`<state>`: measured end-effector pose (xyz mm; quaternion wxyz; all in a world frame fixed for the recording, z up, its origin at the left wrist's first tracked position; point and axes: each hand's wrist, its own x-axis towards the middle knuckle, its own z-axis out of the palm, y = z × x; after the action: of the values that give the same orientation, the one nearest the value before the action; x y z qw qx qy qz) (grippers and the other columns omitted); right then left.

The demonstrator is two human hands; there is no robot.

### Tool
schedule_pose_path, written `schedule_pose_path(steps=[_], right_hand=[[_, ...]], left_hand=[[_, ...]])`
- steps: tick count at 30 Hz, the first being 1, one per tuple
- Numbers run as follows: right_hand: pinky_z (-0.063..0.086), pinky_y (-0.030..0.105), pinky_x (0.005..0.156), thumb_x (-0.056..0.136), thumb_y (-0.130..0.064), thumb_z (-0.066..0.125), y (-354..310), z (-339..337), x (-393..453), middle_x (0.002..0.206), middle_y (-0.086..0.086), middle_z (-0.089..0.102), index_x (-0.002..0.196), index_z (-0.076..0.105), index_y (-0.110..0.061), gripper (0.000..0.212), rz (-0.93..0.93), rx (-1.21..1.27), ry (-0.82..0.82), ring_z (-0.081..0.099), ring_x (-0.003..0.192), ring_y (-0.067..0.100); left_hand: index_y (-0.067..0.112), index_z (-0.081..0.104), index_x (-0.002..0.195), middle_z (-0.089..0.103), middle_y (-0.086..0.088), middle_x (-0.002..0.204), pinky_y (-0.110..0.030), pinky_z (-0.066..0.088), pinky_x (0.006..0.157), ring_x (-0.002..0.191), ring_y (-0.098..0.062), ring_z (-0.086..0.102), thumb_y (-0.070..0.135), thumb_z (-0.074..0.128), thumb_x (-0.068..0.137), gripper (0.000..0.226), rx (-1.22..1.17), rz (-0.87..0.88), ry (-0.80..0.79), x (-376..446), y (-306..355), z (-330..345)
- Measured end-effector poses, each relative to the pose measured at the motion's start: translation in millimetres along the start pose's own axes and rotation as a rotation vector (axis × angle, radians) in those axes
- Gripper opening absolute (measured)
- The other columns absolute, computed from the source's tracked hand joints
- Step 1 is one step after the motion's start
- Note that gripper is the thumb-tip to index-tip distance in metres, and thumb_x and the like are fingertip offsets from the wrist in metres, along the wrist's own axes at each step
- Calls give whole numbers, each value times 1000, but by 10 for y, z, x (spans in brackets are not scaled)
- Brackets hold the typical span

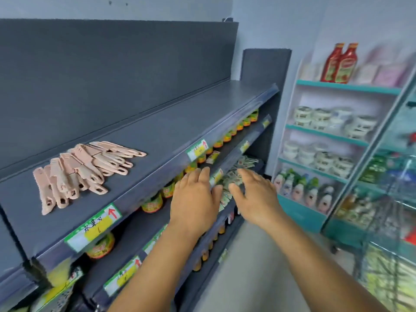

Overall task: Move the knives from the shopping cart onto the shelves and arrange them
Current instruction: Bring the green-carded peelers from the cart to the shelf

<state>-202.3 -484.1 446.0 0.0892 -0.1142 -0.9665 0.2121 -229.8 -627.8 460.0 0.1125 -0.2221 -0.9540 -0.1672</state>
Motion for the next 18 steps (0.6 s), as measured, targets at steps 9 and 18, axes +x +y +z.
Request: schedule_pose_path(steps=[9, 18], right_hand=[[19, 36, 113, 99, -41, 35, 1229, -148, -979, 151, 3, 34, 147, 30, -17, 54, 408, -15, 52, 31, 139, 21], [20, 36, 113, 98, -40, 38, 2419, -301, -1814, 151, 1, 35, 145, 33, -19, 51, 711, 21, 101, 31, 139, 19]], left_hand=[[13, 31, 146, 39, -6, 147, -32, 24, 110, 135, -23, 34, 41, 39, 98, 57, -137, 254, -224, -294, 1123, 811], [16, 26, 147, 36, -2, 149, -31, 26, 111, 136, -19, 33, 41, 35, 100, 55, -207, 459, -442, -743, 2389, 1527]])
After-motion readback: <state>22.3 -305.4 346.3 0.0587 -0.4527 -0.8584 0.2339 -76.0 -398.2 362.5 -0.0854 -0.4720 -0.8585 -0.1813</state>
